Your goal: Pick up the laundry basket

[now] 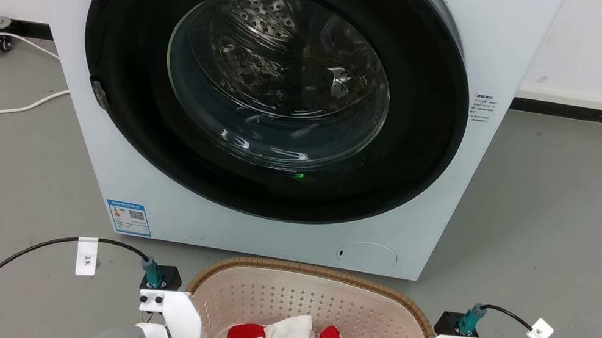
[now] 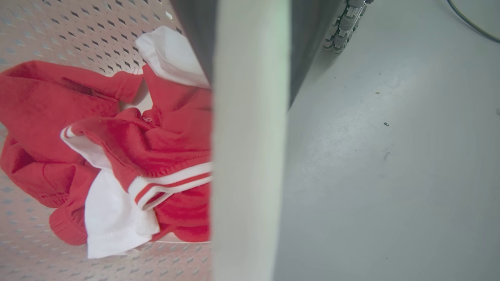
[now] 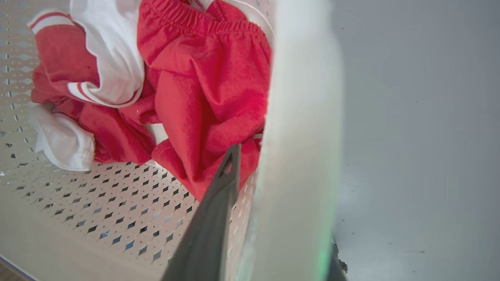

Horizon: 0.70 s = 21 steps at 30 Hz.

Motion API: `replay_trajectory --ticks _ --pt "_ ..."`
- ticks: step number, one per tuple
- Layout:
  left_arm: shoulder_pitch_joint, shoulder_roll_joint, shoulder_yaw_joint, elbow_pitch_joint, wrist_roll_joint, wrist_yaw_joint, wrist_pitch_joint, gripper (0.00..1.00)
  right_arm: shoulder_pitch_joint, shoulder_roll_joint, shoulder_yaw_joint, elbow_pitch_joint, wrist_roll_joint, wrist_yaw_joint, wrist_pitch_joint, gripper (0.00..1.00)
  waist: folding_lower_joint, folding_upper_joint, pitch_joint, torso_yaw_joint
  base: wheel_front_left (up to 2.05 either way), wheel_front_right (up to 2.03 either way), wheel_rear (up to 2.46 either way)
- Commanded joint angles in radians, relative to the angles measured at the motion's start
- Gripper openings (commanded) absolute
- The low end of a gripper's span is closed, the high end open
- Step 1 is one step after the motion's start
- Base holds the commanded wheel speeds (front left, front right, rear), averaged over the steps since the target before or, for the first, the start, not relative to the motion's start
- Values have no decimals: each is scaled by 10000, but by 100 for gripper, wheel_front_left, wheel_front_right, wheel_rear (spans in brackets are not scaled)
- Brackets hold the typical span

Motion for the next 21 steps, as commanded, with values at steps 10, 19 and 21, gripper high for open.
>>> replay_trajectory --ticks 10,19,21 --pt "6 -182 -188 -85 -208 -61 -50 0 -121 305 49 -162 29 165 -70 0 0 -1 1 7 0 0 0" --pt "38 -183 -312 -78 -345 -61 -67 0 -85 317 69 -134 77 165 -34 0 0 -1 -5 16 0 0 0" --pt "57 -183 -327 -76 -372 -51 -78 0 -72 320 73 -126 92 165 -25 0 0 -1 -2 11 0 0 0"
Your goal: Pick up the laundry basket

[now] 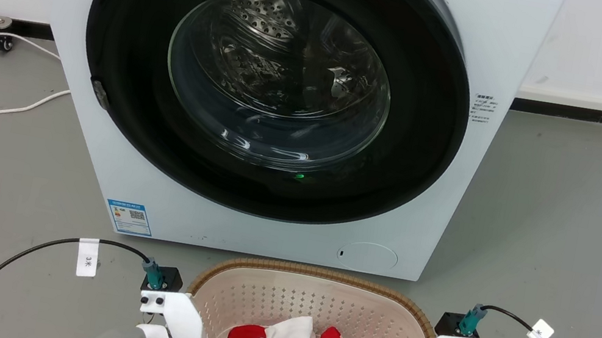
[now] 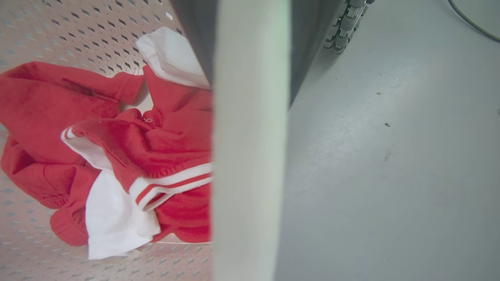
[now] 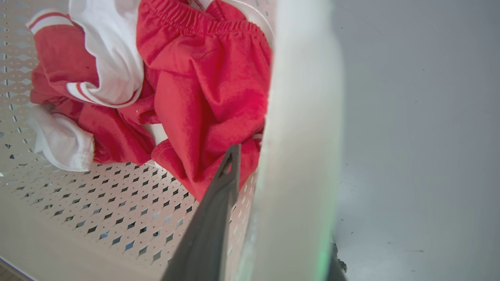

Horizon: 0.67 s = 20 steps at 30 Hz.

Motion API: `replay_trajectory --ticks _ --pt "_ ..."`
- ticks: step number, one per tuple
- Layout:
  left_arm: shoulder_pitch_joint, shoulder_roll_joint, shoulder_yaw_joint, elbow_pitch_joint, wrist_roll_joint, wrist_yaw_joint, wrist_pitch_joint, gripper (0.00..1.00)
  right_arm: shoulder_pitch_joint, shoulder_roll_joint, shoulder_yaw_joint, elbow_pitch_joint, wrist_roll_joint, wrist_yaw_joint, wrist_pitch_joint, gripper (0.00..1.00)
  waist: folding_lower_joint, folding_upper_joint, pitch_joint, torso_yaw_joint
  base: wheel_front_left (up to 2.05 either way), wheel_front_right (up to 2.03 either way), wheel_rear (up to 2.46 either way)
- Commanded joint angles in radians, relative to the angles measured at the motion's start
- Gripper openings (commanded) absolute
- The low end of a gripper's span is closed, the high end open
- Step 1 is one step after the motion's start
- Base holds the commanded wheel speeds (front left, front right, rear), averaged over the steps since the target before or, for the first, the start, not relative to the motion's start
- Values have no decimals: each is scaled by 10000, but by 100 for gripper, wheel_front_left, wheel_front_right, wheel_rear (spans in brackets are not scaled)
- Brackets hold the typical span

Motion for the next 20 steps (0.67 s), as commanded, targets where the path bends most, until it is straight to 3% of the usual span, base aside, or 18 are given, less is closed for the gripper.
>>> replay_trajectory --ticks 1,20 --pt "64 -189 -30 -78 -54 -56 -39 0 -67 314 21 -167 67 165 -22 0 -1 0 4 -2 0 0 0" --pt "10 -193 -291 -76 -288 -28 -158 0 -25 307 58 -171 61 166 -86 0 -1 0 41 41 0 0 0"
